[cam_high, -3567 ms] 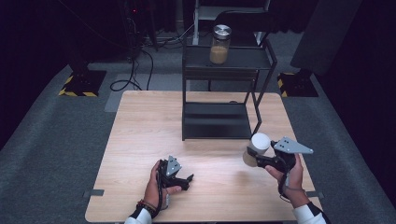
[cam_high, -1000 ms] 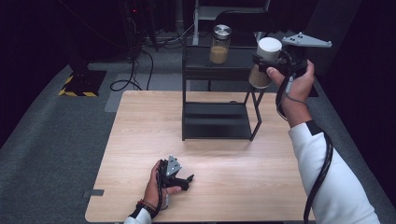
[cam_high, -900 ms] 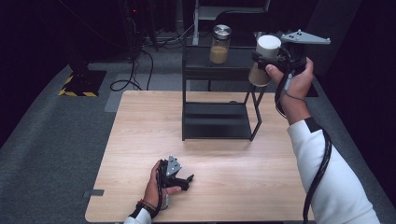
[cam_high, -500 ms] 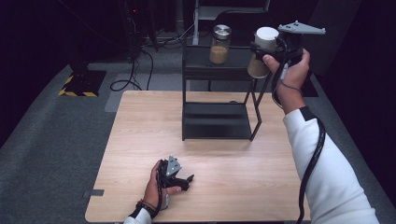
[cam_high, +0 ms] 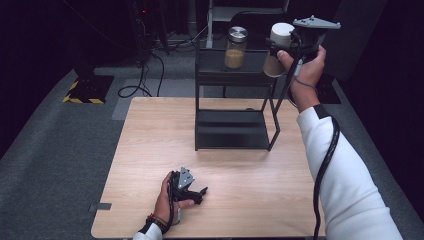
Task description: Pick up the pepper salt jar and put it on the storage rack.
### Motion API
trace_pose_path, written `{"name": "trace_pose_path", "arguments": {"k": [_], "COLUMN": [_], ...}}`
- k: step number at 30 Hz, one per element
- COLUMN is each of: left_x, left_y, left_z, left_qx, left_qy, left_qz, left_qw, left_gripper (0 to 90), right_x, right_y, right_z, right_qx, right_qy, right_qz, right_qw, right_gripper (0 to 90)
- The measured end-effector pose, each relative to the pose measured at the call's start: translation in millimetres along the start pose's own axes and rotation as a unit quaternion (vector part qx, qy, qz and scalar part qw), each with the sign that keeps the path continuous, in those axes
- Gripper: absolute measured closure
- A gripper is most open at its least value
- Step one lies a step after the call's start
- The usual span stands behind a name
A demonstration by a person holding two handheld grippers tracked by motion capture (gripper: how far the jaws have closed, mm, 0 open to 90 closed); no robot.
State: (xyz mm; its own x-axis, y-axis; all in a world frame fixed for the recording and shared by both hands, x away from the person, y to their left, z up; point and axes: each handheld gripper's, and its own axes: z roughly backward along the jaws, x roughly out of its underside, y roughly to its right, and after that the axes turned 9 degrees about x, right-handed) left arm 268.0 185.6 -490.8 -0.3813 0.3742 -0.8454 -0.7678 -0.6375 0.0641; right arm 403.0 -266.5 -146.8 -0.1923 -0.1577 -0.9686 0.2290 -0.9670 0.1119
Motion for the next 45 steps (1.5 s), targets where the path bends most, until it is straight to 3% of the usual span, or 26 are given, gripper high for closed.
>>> {"name": "trace_pose_path", "arguments": {"k": [10,20,30,45], "left_x": [-0.3,-0.2,-0.2,-0.1], "left_y": [0.0,0.0,0.1,-0.2], "left_z": [-0.6,-0.6,-0.5,-0.4], "left_qx": [0.0,0.0,0.0,0.001], "left_qy": [0.0,0.001,0.001,0.001], "left_qz": [0.001,0.0,0.001,0.0], "left_qw": [1.0,1.0,1.0,1.0], "left_gripper": [4.9,5.0,5.2,5.5], "right_x": [-4.4,-5.2,-5.6,-0.7], "right_y": [3.0,-2.6,-3.9,3.6], "right_z": [-21.4,-38.7,-46.6,-51.2], "right_qx": [0.006,0.018,0.024,0.015], "right_qy": [-0.006,-0.013,-0.016,-0.016], "right_qz": [-0.017,-0.015,-0.022,-0.032], "right_qw": [0.9998,0.9996,0.9993,0.9992], "right_gripper": [34.4,34.4,34.3,33.9]}}
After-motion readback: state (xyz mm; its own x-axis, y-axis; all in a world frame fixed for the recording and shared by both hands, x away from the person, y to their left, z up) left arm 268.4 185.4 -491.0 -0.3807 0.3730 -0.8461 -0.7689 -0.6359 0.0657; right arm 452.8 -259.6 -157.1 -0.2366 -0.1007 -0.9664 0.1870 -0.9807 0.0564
